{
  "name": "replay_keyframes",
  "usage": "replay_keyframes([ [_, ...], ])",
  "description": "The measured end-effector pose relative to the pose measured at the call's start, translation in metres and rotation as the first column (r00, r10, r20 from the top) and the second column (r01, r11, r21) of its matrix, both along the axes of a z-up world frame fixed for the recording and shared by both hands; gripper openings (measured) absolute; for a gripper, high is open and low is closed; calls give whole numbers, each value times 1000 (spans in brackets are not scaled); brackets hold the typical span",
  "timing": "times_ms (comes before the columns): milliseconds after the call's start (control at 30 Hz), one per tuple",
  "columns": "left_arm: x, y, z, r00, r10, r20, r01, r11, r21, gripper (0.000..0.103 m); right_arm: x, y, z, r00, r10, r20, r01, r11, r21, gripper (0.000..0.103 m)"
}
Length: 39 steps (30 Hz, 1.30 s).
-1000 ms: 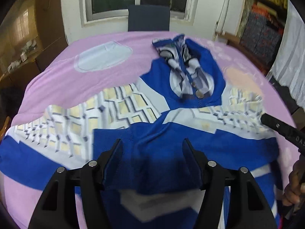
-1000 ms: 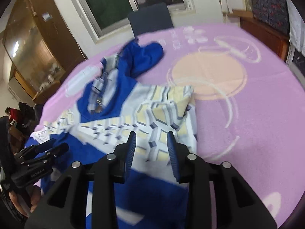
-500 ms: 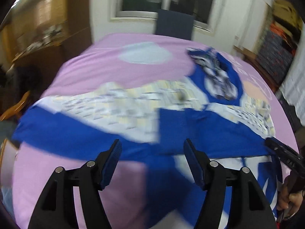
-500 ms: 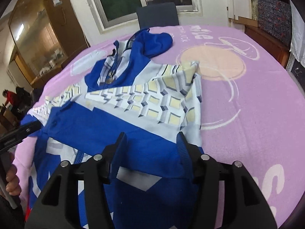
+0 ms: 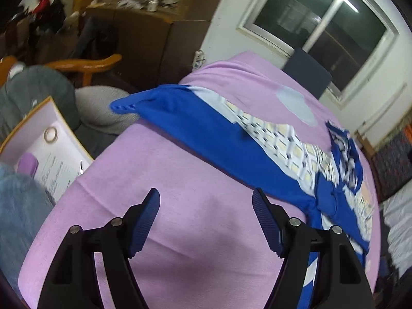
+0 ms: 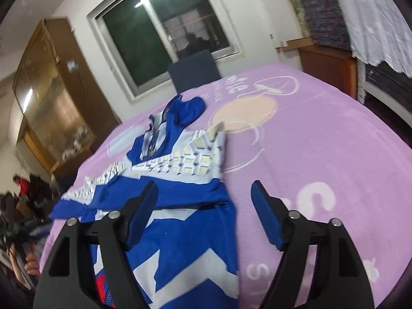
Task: Fold large clothes
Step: 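Move the left tool to the other blue sleeve and grasp its cuff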
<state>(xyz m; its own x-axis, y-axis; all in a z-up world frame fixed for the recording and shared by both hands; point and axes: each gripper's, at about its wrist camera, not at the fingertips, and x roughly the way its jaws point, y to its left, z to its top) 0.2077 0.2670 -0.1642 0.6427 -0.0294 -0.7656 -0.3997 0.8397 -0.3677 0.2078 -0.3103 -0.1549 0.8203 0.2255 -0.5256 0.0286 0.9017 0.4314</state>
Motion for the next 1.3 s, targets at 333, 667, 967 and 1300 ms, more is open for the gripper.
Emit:
replay_keyframes([
  [333,6,34,-9,998,57,40,-51,990,-131,74,5,3,-3,1000,16,-15,-16,1000,14,74],
  [667,28,49,-20,994,66,85,-32,936,-352,74,14,-1,-16,997,12,-81,-8,999,54,76],
  [967,65,42,-17,990,96,103,-63,957,-283,73,20,-3,-20,995,13,-99,-8,998,56,77],
  [1300,83,45,-16,993,105,55,-94,981,-170,3,25,-4,-22,994,28,-109,-22,998,61,77],
])
